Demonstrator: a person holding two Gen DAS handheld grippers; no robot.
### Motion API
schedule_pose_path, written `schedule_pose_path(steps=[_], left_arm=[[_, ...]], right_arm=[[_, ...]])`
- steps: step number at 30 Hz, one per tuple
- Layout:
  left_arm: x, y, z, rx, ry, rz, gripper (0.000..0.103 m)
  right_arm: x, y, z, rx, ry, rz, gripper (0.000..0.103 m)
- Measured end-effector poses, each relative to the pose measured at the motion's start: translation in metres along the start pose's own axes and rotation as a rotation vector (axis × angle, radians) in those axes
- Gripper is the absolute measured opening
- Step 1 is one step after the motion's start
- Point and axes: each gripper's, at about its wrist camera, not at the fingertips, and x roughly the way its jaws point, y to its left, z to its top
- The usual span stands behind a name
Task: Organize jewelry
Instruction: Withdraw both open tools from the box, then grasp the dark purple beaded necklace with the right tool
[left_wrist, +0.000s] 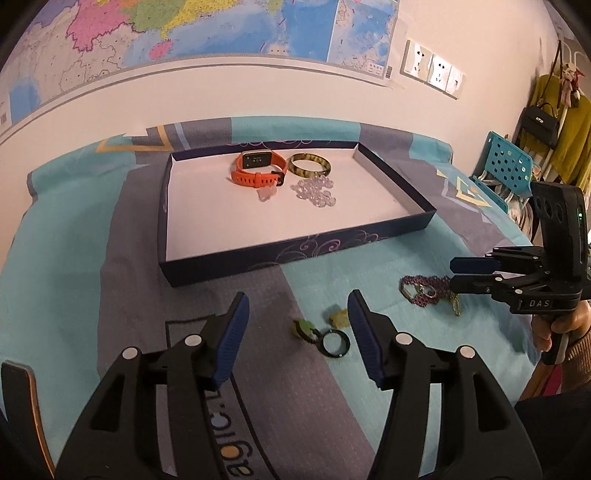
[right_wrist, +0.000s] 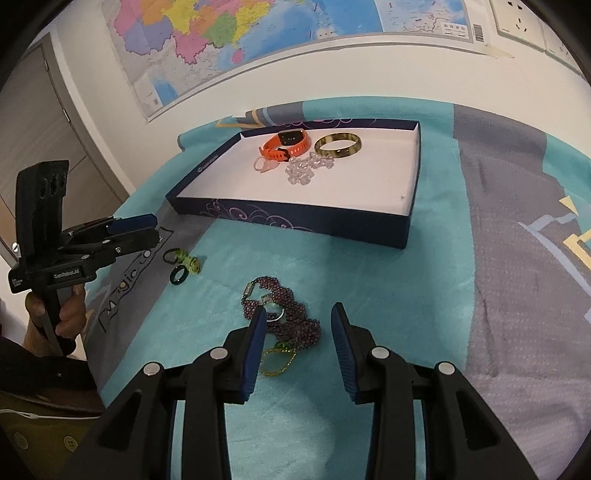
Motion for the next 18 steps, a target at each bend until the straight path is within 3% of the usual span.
schedule_pose_path(steps=[8, 18], left_arm=[[0.000, 0.000, -0.008, -0.017, 0.011, -0.011, 0.058], [-0.002, 0.000, -0.011, -0.019, 0.012, -0.024, 0.058]], right_arm=[[0.009, 0.000, -0.004, 0.007, 0.017, 0.006, 0.016], [-0.002, 0.002, 0.001, 0.022, -0.015, 0.035, 0.011]])
